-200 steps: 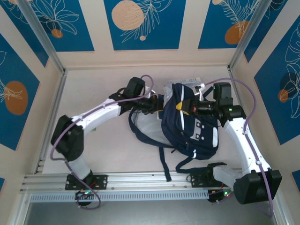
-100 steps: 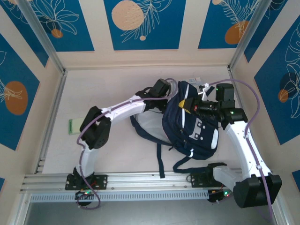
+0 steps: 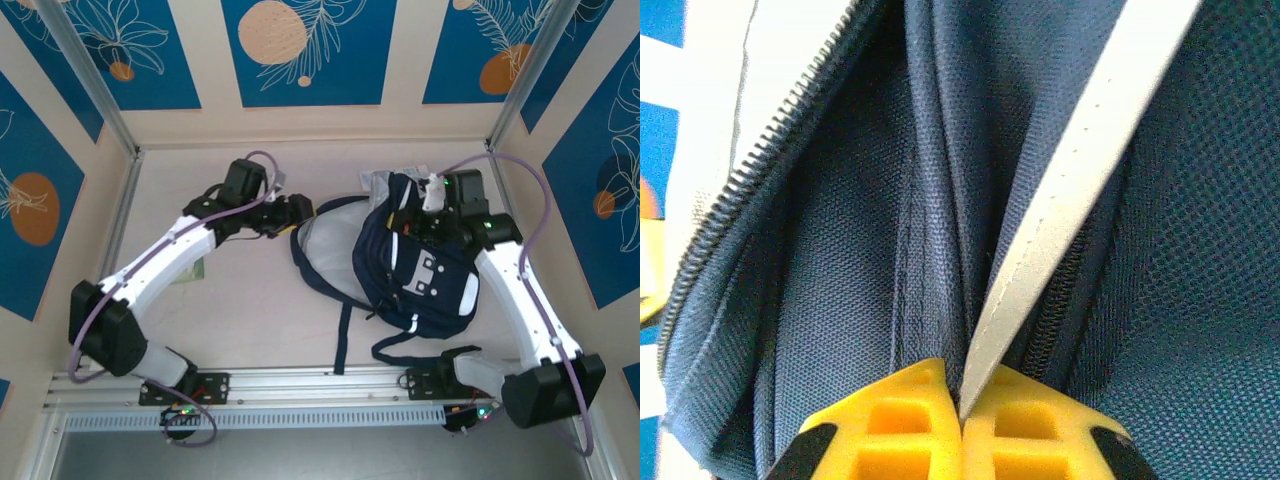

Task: Pack the student bag
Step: Close the student bag at the middle-right of the table.

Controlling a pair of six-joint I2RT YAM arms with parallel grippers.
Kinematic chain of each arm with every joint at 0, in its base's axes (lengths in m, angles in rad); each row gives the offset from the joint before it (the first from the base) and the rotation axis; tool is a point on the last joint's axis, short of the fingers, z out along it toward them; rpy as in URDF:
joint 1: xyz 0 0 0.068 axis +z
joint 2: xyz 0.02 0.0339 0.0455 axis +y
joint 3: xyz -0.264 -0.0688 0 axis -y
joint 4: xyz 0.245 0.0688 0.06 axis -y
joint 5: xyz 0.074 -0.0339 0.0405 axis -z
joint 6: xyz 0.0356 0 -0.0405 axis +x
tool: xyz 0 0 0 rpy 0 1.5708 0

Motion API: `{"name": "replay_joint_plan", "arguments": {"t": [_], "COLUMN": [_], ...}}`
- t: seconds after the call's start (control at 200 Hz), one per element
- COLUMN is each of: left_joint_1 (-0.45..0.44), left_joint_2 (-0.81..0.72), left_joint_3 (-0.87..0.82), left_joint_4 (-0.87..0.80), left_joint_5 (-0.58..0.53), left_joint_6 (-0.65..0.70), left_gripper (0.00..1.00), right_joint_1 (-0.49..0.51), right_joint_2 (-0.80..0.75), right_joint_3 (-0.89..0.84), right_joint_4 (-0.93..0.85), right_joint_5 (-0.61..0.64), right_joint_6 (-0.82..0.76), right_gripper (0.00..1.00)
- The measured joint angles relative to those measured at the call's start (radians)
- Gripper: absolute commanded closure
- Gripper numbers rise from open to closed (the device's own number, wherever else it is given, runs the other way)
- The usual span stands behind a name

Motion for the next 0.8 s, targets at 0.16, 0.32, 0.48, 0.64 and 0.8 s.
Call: {"name": "replay_joint_plan", "arguments": {"t": [0.16,0.32,0.48,0.64,0.8], "left_joint_1": [0.118,0.248,0.459,0.628,0.647], "left_joint_2": [-0.039,-0.05,-0.035,0.071,0.215], "left_joint_3": [-0.013,-0.059,-0.14,-0.151,-0.141], "left_joint_4": [-0.151,-0.251,-0.263,-0.248,-0.207], "left_joint_5": [-0.149,-0.31,-0.364,-0.375,-0.341], "left_joint_6": [0.023,0.03,0.064,0.109,0.143], "left_gripper": [0.28,0.25,0.25,0.26,0.3], "right_joint_1": [0.168,0.257,0.272,0.322,0.349], "right_joint_2": [0.155,0.251,0.274,0.238,0.127], "right_joint_3": [0.095,0.139,0.183,0.185,0.148], "right_joint_4": [-0.056,-0.094,-0.159,-0.201,-0.183], "right_joint_5": [0.245,0.397,0.484,0.53,0.465], "right_joint_6": [-0.063,-0.077,-0.058,-0.059,-0.039], "right_gripper": [0.75,0.49,0.34,0.29,0.3]}}
